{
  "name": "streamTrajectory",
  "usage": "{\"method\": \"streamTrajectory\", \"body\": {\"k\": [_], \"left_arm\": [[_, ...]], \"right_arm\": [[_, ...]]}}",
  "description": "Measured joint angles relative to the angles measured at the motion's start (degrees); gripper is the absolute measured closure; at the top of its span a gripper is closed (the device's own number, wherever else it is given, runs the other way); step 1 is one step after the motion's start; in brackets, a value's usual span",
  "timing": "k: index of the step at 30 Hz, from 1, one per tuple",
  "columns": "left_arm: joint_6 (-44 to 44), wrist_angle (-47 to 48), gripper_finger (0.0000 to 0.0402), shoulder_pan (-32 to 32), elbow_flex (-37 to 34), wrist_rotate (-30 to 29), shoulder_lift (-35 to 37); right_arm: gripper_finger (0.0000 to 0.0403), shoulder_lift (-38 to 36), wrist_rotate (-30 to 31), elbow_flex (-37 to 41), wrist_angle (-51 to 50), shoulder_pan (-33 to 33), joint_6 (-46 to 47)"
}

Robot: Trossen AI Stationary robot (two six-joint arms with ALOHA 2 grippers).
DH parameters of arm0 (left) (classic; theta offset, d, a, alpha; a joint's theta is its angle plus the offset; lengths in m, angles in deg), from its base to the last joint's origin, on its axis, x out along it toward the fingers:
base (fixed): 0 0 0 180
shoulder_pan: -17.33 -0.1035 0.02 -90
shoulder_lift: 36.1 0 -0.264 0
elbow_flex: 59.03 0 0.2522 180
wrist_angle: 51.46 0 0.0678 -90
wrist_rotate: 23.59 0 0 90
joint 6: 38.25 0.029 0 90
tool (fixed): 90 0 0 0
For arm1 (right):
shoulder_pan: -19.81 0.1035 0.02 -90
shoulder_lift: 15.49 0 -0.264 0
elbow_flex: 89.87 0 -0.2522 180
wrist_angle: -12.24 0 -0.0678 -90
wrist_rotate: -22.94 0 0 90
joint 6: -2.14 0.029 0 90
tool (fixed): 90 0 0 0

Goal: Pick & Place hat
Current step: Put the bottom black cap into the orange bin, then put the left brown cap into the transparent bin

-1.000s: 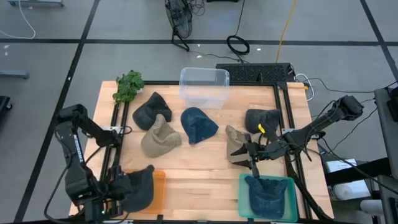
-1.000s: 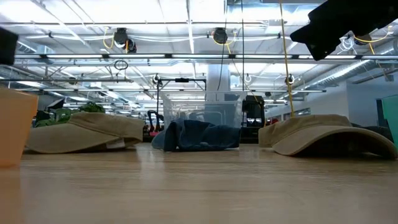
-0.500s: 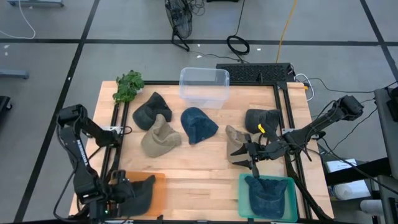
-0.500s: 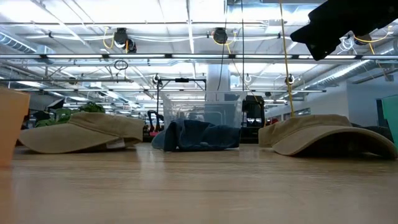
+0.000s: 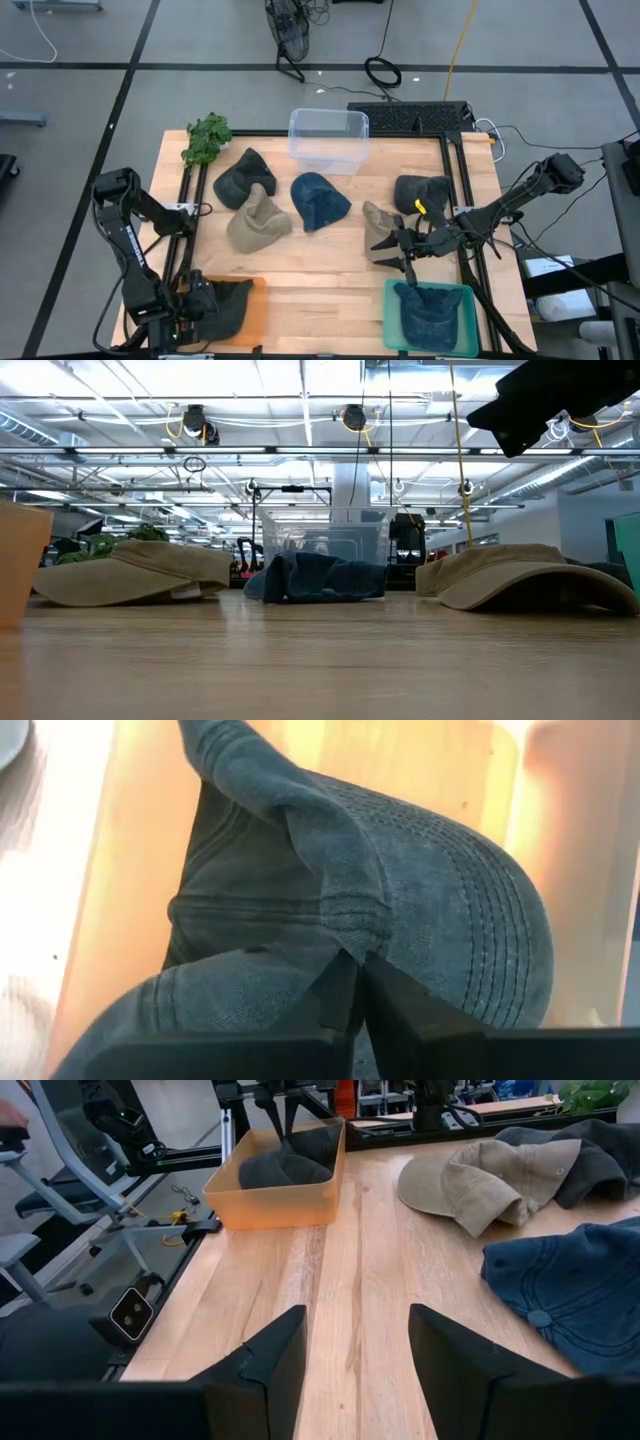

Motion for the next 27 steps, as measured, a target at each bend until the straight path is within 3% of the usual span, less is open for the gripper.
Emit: {"method": "streamTrajectory", "body": {"k": [5, 10, 13, 16, 19, 27], "left_arm": [[-1.9, 0.0, 0.0314, -0.1, 0.0, 2.5, 0.0], [-2.7, -0.1, 0.0253, -1.9, 0.9, 9.7, 0.0], [-1.6, -0.1, 0.0236, -3.6, 3.4, 14.9, 0.0], [1.4, 0.6, 0.024, -5.4, 7.2, 19.6, 0.0], [4.9, 2.6, 0.0257, -7.0, 11.6, 20.4, 0.1], [11.3, 5.6, 0.0306, -10.6, 19.9, 11.6, 0.1]], "right_arm": [[0.0248, 0.0, 0.1, 0.0, 0.0, 0.0, 1.1], [0.0248, 0.0, 0.1, 0.0, 0.0, 0.0, 1.0], [0.0248, 0.1, 0.2, 0.0, 0.0, 0.0, 3.6], [0.0248, 1.1, 0.2, 0.0, 0.3, 0.0, 6.6], [0.0248, 3.1, 0.2, 0.1, 2.4, 0.0, 6.9], [0.0248, 10.1, 0.2, 0.1, 9.0, -0.2, 6.6]]}}
